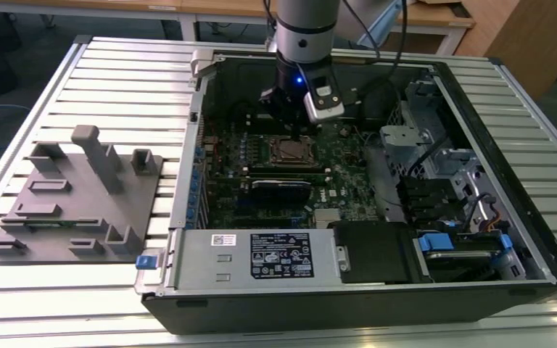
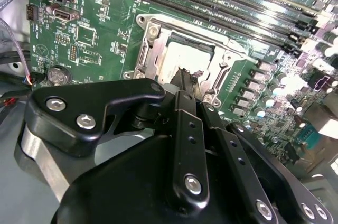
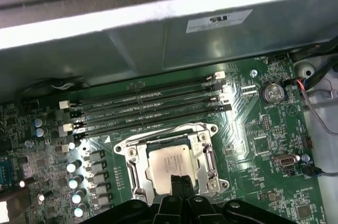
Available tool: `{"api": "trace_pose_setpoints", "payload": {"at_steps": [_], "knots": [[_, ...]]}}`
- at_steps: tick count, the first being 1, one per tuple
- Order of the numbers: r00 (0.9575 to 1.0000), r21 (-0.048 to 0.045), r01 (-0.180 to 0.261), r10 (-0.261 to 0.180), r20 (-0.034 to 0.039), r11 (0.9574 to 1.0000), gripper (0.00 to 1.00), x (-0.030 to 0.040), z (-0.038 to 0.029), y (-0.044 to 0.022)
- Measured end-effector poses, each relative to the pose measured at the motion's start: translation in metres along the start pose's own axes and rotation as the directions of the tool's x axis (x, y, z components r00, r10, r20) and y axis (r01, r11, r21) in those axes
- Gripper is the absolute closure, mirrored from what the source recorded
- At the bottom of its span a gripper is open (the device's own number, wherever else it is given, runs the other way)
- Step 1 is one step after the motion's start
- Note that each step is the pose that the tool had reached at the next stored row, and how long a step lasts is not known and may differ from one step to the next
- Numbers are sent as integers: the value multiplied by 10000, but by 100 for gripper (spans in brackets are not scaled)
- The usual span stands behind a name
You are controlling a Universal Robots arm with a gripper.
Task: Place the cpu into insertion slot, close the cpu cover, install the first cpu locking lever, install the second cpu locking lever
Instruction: 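Install the second cpu locking lever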
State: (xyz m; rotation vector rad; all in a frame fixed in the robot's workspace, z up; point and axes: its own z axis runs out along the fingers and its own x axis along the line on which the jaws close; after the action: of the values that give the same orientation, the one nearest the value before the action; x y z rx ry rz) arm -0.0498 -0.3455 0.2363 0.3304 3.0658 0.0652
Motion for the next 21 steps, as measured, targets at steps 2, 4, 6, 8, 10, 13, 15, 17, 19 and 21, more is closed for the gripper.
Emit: {"api": "trace_pose_setpoints", "payload": {"at_steps": [2, 4, 6, 8, 10, 13, 15, 17, 19, 21], "knots": [[10000, -2, 33, -33, -1, 10000, 90, -4, 0, -15], [10000, -2, 63, -63, -3, 10000, 90, -7, -1, -31], [10000, -5, 97, -97, -5, 10000, 90, -10, -2, -47], [9999, -6, 130, -130, -6, 9999, 90, -14, -2, -64], [9999, -7, 162, -162, -8, 9999, 90, -18, -3, -81], [9998, -10, 202, -202, -10, 9998, 90, -24, -4, -109], [9997, -13, 243, -243, -11, 9997, 90, -27, -4, -122], [9996, -16, 296, -296, -14, 9996, 90, -30, -4, -136], [9994, -18, 351, -351, -17, 9994, 90, -33, -5, -148], [9992, -21, 408, -408, -19, 9992, 90, -35, -5, -160]]}}
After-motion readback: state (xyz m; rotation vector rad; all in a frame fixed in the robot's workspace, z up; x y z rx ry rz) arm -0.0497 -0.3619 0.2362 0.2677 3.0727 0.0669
